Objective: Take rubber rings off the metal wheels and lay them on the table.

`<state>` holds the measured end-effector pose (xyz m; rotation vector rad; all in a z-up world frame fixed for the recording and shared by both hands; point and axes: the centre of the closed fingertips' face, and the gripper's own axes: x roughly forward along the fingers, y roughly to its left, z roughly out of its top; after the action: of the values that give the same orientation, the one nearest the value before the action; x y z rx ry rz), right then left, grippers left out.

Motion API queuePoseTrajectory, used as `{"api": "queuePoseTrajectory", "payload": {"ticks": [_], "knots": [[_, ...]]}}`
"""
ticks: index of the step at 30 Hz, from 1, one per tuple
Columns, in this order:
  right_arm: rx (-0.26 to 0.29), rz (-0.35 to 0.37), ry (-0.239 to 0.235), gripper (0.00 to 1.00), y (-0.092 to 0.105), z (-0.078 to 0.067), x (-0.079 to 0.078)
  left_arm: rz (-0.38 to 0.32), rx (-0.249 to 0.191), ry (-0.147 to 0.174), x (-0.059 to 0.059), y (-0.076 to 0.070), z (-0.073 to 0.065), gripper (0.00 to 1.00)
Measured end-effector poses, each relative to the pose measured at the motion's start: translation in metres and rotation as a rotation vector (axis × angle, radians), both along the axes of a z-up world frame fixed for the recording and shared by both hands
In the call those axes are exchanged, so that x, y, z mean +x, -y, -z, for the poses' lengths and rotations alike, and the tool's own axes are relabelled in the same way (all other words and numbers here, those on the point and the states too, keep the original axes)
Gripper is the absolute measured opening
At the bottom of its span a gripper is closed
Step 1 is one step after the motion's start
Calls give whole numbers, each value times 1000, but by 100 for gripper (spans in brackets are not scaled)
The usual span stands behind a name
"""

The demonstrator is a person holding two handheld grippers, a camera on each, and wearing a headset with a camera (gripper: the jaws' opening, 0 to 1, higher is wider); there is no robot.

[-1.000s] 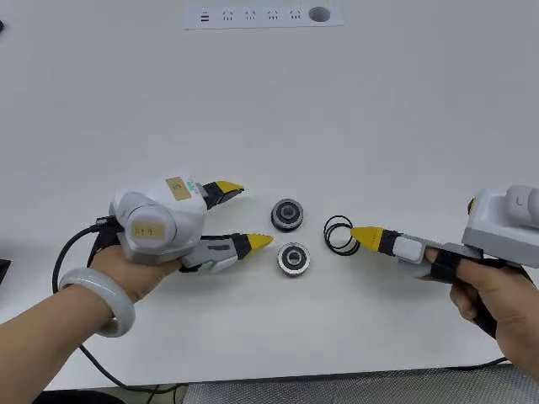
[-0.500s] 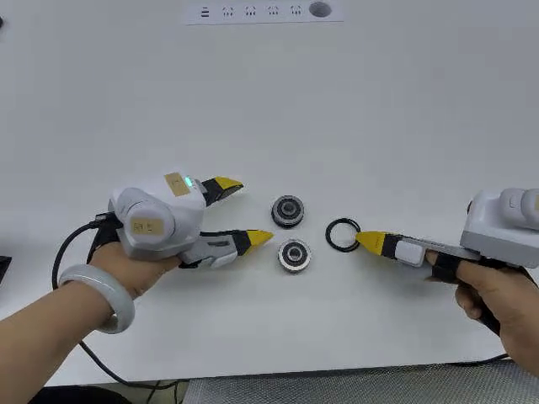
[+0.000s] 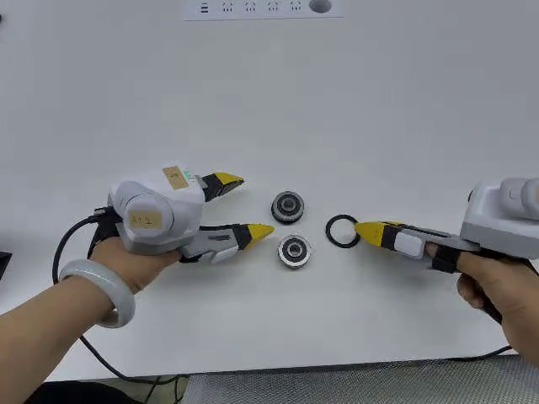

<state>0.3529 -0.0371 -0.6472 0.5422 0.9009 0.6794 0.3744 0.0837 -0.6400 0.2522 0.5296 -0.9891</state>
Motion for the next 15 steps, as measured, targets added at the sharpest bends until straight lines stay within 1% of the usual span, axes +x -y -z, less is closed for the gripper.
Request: {"api": "queuePoseTrajectory", "payload": {"ticks": [9,15], "knots": [[11,-34,11,12,-17,-1,11,4,-11,1,2,7,-4,43],[23,-62,18,12,-31,-2,16,16,-16,1,4,14,-4,39]]}}
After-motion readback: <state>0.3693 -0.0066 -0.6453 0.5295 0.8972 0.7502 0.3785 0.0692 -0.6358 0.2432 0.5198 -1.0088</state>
